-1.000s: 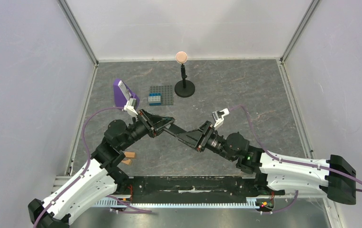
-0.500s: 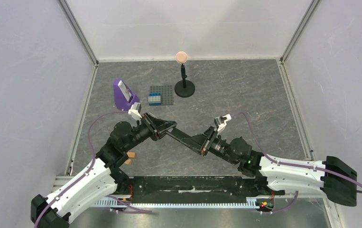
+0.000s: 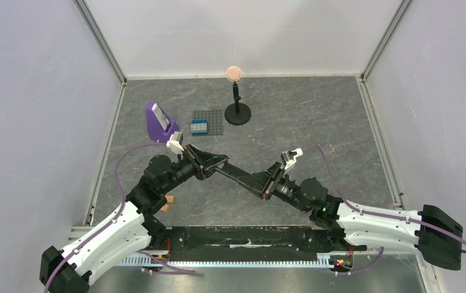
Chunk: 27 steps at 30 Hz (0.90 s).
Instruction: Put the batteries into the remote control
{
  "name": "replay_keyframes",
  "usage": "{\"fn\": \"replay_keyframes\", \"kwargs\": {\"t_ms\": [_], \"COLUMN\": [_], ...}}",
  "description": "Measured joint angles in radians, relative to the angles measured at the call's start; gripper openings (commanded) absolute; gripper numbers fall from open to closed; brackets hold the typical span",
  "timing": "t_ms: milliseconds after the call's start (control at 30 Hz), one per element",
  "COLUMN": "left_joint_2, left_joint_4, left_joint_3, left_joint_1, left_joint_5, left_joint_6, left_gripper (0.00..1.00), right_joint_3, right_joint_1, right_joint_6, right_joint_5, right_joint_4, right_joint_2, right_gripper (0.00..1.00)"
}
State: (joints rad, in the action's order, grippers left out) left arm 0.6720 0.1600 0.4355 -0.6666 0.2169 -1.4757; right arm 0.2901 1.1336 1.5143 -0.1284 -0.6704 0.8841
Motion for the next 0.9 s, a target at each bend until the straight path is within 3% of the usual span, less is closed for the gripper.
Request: {"fn": "replay_keyframes", "kwargs": {"t_ms": [67,167,900], "left_joint_2": [0.005,0.015,0.068], "left_joint_4": [0.0,-0.009,-0.184], "left_joint_3": [0.0,0.0,0.035], "left_joint_1": [0.007,0.009,0.01], "left_joint_5": [-0.011,-0.029,-0.088], "left_joint_6": [0.0,0.007,0.163], "left_gripper": [0.02,0.02,0.02], "right_joint_3": [0.0,0.0,-0.006], "right_joint_1": [-0.013,-0.03,-0.087], "right_joint_6": [-0.005,-0.014,-0.048], "right_joint_5": [0.0,0.0,0.023], "right_joint_4": [0.018,0.061,0.217], "right_joint_2": [0.0,0.006,0.005], "right_gripper": [0.59,0.62,0.28]}}
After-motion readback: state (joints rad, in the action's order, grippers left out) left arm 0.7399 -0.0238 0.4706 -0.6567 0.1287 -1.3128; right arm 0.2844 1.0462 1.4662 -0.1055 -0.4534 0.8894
